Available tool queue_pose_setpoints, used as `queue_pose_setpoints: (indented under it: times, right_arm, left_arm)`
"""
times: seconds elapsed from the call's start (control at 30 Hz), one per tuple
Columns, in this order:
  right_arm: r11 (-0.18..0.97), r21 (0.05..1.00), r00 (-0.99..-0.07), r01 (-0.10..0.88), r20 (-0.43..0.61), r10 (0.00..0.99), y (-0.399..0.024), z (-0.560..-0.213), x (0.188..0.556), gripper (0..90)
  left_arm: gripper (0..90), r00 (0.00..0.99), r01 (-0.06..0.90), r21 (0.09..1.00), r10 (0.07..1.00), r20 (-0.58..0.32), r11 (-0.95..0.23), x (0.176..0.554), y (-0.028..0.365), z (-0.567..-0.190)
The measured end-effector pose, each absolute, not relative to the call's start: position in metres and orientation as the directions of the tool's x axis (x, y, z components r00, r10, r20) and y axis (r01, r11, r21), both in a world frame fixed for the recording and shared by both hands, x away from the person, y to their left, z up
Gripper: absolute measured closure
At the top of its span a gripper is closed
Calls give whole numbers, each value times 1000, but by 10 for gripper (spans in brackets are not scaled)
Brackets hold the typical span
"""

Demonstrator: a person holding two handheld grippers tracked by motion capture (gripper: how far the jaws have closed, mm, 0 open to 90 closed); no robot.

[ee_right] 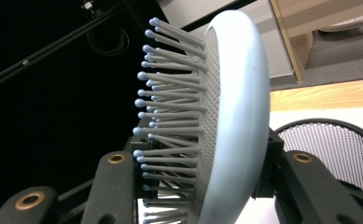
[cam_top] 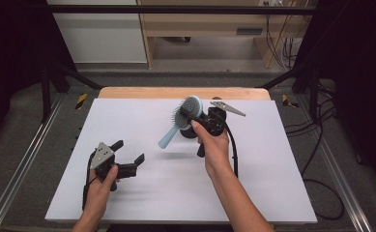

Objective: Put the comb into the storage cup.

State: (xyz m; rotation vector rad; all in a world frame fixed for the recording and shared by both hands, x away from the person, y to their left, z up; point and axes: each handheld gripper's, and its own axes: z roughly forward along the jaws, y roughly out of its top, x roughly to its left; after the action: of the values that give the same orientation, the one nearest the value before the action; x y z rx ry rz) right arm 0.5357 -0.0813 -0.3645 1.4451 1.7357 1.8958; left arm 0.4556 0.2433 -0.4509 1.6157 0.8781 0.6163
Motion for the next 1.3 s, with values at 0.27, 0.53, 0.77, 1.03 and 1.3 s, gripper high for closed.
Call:
queue_pose_setpoints:
  times: [0.27,0.53,0.77,1.03,1.3]
  right_arm:
    - [-322,844,-506,429,520,688,-80,-341,550,549]
    - [-339,851,-493,401,512,703,-80,-321,570,548]
    - [-368,847,-470,384,522,712,-91,-310,582,547]
    - [-381,845,-440,375,524,730,-104,-308,591,547]
    - [-388,845,-419,368,523,743,-116,-310,596,547]
  left_arm:
    - [16,568,212,974,821,-55,-82,457,245,-452]
    - [19,566,211,974,823,-57,-77,457,247,-453]
    - [19,562,212,975,825,-62,-72,458,249,-453]
    - [20,559,214,975,827,-67,-65,458,250,-454]
    - [22,558,216,974,827,-70,-63,458,251,-454]
